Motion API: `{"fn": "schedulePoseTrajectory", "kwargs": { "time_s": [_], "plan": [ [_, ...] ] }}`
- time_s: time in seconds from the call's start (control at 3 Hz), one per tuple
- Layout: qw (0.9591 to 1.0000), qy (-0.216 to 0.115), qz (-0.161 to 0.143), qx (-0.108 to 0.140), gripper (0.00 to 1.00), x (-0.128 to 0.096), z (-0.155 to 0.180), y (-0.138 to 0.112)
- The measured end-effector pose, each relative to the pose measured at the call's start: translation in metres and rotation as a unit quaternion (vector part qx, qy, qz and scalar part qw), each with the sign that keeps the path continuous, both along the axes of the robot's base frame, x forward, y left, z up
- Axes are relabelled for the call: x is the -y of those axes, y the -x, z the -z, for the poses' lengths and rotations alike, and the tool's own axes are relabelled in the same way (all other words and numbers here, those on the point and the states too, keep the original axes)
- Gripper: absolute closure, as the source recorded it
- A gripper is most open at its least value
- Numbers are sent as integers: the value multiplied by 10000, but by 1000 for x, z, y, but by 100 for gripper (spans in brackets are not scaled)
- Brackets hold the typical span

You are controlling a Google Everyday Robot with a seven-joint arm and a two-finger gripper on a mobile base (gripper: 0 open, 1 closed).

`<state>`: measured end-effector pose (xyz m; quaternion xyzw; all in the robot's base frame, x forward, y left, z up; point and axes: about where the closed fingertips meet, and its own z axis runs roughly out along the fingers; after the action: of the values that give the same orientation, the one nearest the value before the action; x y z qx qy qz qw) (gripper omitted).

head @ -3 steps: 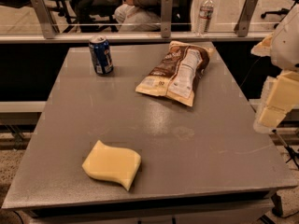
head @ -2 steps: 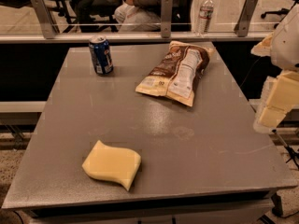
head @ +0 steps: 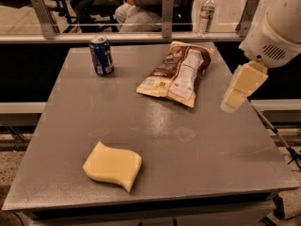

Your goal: Move brown chip bag near sponge

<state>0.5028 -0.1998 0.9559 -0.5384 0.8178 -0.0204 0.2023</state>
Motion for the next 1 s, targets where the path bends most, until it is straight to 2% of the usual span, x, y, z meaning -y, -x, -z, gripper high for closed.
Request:
{"fn": "schedulePoseTrajectory", "kwargs": {
  "time_s": [0.33, 0.67, 1.0],
  "plan": [
    [9965, -281, 788, -48, 0, -15, 21, -34],
    [9907, -503, 1258, -128, 0, -28, 33, -47],
    [9855, -547, 1596, -169, 0, -42, 52, -60]
  ]
}}
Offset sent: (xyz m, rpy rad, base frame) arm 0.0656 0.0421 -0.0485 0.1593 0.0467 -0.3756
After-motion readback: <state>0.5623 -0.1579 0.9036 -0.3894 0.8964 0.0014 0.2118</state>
